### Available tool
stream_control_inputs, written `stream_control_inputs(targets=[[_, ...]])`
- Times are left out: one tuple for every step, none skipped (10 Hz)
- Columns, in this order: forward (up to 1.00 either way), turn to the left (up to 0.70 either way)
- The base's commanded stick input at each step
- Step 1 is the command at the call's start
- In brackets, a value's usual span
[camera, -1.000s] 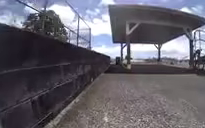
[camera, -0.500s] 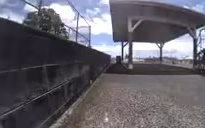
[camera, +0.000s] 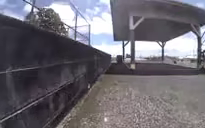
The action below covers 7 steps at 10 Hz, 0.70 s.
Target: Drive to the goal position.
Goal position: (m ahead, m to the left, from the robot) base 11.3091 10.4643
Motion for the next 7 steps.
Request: stream_control_inputs(targets=[[0.70,-0.27],[0.70,-0.34],[0.70,-0.33],[0.70,-0.32],[0.70,-0.31],[0.70,-0.31],[0.70,-0.31]])
